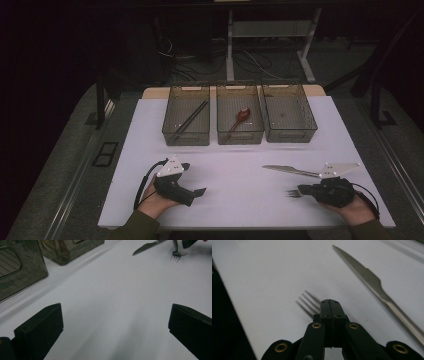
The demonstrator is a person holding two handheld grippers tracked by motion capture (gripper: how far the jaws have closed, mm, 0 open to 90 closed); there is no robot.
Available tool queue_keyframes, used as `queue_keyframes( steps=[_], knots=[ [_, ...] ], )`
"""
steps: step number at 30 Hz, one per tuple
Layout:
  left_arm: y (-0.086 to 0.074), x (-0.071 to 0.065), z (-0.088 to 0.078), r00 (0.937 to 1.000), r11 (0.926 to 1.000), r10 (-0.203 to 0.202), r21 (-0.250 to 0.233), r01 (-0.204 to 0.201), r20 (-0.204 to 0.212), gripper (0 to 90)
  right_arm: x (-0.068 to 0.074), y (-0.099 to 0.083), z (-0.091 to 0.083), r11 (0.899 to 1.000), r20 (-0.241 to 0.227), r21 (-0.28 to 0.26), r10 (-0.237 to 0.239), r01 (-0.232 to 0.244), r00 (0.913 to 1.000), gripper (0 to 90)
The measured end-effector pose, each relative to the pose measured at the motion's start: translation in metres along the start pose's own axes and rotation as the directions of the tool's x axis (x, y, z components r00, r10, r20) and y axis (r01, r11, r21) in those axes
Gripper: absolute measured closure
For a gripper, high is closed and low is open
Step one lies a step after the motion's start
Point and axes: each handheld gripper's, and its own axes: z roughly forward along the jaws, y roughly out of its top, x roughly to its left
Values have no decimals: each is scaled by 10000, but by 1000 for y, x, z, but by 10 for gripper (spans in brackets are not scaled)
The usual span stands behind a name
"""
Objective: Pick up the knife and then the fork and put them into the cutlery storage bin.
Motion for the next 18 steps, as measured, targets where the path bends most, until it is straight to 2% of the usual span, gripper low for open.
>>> queue_keyframes(
  steps=[5,13,18],
  knots=[
    [0,0,1,10000,10000,-30,2,30,-9,0,8,-8,-4,9997,-386,136,-187,192,9991,900],
    [0,-1,1,10000,10000,-38,4,38,0,0,19,-7,4,9968,-999,436,-621,667,9931,900],
    [0,-1,1,10000,10000,-12,6,12,18,0,22,-4,11,9946,-1115,656,-728,804,9911,900]
  ],
)
